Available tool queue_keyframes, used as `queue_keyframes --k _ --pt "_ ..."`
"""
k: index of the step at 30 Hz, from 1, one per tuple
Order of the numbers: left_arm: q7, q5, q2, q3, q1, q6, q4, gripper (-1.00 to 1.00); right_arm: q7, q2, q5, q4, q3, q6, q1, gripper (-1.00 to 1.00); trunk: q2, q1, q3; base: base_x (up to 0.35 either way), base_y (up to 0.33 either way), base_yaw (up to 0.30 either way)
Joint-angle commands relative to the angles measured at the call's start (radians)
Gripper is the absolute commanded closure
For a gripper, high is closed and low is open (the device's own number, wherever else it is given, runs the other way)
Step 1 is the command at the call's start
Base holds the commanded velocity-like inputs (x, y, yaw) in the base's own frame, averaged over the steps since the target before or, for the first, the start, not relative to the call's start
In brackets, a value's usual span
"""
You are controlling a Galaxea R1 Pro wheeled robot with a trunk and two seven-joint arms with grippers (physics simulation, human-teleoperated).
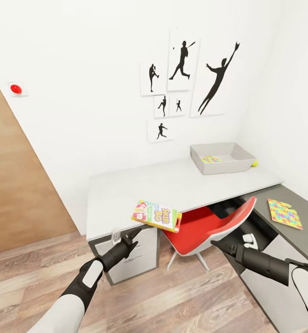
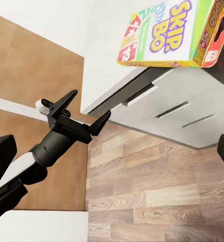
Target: Put all the toys in the child's room - the three board games (two on the bed and one on the table), the two jigsaw puzzles on the table, and the tennis ball on the table - inside the toy box on the table in the child's room.
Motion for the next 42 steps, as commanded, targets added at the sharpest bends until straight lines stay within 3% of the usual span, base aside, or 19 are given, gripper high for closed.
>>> queue_keyframes --k 1,21,42 --pt "-0.002 0.002 -0.001 0.005 -0.001 0.008 0.000 -1.00 0.008 0.000 0.006 0.000 -0.001 0.005 -0.001 -1.00 -0.002 0.001 -0.002 0.046 -0.001 0.007" --pt "-0.003 0.003 -0.011 0.005 -0.001 0.011 0.003 -1.00 0.008 0.000 0.003 0.000 -0.001 0.005 -0.001 -1.00 -0.002 0.001 -0.002 0.069 0.000 0.068" --pt "-0.003 0.003 -0.013 0.005 -0.001 0.011 0.002 -1.00 0.007 0.000 0.002 0.000 -0.001 0.005 -0.001 -1.00 -0.149 0.081 -0.068 0.000 0.000 0.000"
